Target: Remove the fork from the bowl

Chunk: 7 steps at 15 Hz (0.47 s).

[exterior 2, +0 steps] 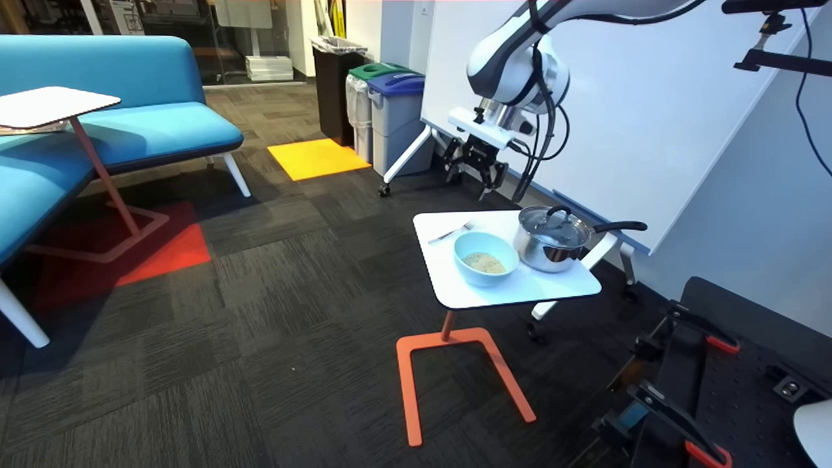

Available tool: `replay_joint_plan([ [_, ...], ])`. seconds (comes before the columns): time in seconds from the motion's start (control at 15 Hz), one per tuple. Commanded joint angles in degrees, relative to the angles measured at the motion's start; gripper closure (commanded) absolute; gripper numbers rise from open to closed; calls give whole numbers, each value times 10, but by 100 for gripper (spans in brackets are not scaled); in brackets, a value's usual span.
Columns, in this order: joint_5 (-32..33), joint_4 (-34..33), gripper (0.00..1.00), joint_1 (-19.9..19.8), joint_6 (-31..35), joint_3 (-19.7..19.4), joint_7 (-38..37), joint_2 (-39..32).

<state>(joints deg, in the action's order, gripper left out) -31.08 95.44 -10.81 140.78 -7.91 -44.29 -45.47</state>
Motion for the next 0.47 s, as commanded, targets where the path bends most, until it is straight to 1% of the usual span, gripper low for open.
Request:
replay_joint_plan([
  [0.0,15,129,0,5,30,-3,37,108],
  [0.07,14,143,0,-2,9,4,53,124],
  [0.13,10,75,0,-3,7,0,28,67],
  [0.27,9,110,0,-2,6,0,43,96],
  [0.4,9,122,0,-1,6,0,45,106],
])
